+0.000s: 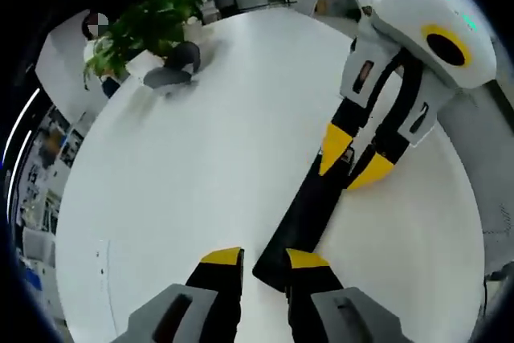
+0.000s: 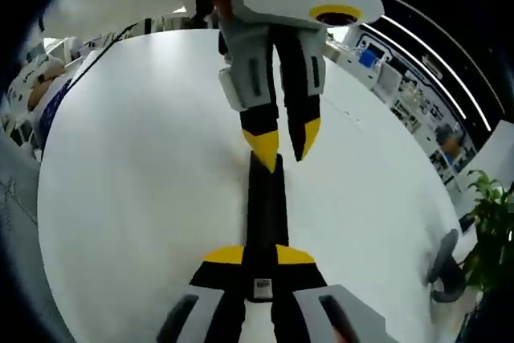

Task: Press the specified remote control buttons in sequence, fully releasing each button before pressing the next.

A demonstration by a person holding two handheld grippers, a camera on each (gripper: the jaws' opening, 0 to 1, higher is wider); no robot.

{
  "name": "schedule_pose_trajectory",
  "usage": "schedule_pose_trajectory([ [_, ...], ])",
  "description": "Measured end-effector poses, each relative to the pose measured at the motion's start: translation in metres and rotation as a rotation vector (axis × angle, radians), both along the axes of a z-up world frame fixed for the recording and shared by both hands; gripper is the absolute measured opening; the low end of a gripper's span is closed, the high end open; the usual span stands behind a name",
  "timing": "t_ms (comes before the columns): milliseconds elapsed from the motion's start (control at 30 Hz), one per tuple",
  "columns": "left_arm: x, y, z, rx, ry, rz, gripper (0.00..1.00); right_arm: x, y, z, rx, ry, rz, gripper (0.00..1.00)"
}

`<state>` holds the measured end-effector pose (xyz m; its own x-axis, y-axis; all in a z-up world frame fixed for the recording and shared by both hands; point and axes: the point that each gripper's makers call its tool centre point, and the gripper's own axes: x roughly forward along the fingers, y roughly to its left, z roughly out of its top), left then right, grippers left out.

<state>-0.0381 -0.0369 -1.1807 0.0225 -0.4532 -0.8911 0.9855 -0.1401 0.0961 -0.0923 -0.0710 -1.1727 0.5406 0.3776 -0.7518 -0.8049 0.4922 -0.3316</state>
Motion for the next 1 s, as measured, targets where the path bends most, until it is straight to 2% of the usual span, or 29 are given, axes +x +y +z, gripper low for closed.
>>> schedule_pose_trajectory([
  [33, -0.001, -0.002, 0.002, -0.011, 0.011, -0.004, 0.23, 0.003, -0.005, -0.002, -0.042, -0.018, 0.032, 0.00],
  [100, 0.002, -0.002, 0.002, -0.004, 0.006, -0.020, 0.23, 0.002, -0.004, -0.011, 0.021, 0.060, -0.027, 0.00],
  [167, 0.004, -0.001, 0.002, 0.018, 0.015, -0.018, 0.23, 0.005, -0.007, -0.010, 0.043, 0.062, -0.043, 0.00],
  [200, 0.004, -0.002, 0.002, 0.015, 0.015, -0.015, 0.23, 0.006, -0.006, -0.006, 0.083, 0.054, -0.064, 0.00],
  [267, 0.002, -0.001, 0.002, 0.018, 0.018, -0.019, 0.22, 0.006, -0.011, -0.004, 0.105, 0.076, -0.094, 0.04],
  [333, 0.000, 0.000, 0.002, 0.020, 0.013, -0.026, 0.22, 0.007, -0.013, -0.004, 0.112, 0.071, -0.094, 0.10],
  [367, 0.000, 0.000, 0.002, 0.020, 0.007, -0.027, 0.22, 0.006, -0.015, -0.006, 0.111, 0.094, -0.101, 0.11],
  [500, -0.003, 0.005, 0.002, 0.028, 0.018, -0.020, 0.22, 0.000, -0.012, -0.008, 0.142, 0.119, -0.106, 0.17],
  [567, -0.006, 0.006, 0.004, 0.018, 0.024, -0.021, 0.25, -0.002, -0.011, -0.010, 0.145, 0.123, -0.104, 0.25],
  [700, -0.008, 0.009, 0.000, 0.028, 0.008, -0.040, 0.30, -0.008, -0.014, -0.019, 0.118, 0.131, -0.093, 0.25],
  [833, -0.011, 0.012, -0.009, 0.042, 0.020, -0.041, 0.31, -0.005, -0.018, -0.019, 0.098, 0.111, -0.087, 0.23],
  [900, -0.010, 0.011, -0.009, 0.028, 0.011, -0.046, 0.29, -0.004, -0.021, -0.021, 0.071, 0.102, -0.080, 0.22],
  [1000, -0.011, 0.010, -0.014, 0.032, 0.006, -0.047, 0.30, -0.003, -0.023, -0.021, 0.081, 0.102, -0.075, 0.21],
])
